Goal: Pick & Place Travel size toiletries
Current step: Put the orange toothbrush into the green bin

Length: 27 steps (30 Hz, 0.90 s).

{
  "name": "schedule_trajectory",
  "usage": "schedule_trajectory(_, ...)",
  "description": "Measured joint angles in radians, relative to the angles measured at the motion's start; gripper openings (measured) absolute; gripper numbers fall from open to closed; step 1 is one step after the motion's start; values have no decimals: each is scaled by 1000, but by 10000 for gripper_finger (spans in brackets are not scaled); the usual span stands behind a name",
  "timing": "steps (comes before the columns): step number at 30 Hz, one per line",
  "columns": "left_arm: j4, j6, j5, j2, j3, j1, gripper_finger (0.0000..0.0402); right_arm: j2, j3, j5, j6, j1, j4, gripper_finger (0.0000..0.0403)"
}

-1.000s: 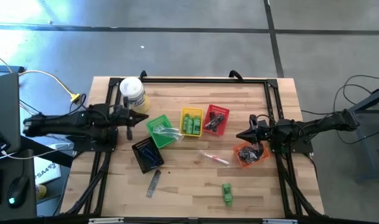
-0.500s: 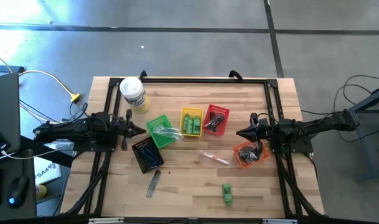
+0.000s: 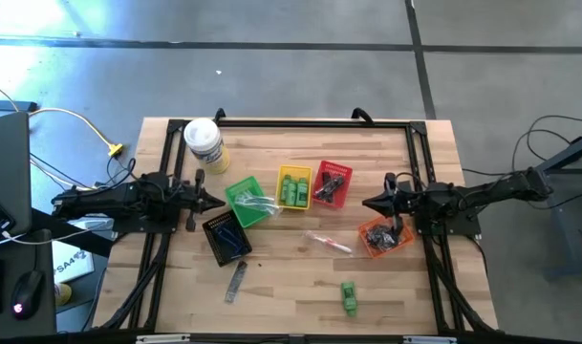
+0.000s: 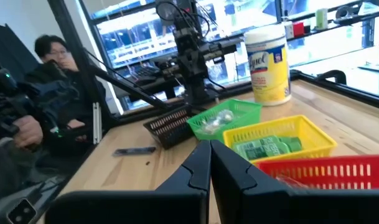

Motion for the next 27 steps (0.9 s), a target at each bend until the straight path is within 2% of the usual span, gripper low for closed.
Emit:
schedule_trajectory(12,-6,-53,-2,0,-1,0,0,47,0,-2,-48,0,10,2)
schedule_trajectory(24,-7,-41,-123,0,-4,0,0,53,0,-4,-50,0,10,2)
schedule_trajectory(27,2,-77,-122,0,-4,0,0,53,0,-4,-50,0,10,2)
